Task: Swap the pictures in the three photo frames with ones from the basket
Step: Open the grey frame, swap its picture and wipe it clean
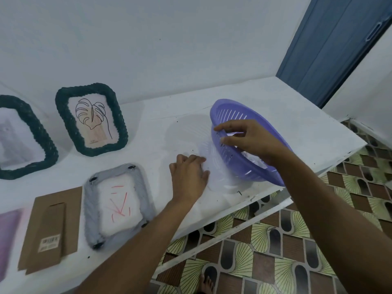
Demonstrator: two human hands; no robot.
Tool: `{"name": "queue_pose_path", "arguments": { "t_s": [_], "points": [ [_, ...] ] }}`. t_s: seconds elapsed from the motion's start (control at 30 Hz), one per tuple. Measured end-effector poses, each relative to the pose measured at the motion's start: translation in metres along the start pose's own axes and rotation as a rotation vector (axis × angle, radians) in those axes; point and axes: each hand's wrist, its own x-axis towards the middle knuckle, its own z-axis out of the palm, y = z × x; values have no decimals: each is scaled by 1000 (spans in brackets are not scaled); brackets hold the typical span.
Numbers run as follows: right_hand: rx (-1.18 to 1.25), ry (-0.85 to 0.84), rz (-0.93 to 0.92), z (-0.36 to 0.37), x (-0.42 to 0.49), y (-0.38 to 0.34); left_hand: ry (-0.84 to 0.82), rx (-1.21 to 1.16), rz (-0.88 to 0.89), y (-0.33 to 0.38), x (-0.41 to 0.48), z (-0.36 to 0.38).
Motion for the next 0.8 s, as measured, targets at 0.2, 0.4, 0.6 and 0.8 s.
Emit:
{"name": "queue_pose_path", "arguments": {
  "t_s": [0.2,0.4,0.6,0.8],
  "points": [
    [-62,14,-11,27,2,11,-75,79,-45,-15,5,-2],
    [-110,-33,-17,43,1,20,-118,64,-37,-22,10,-5],
    [5,20,-2,21,6,21,-99,57,-22,-24,11,-2],
    [-598,70,81,-9,23,46,124,-439,-69,-9,19,-18]
  ]
}}
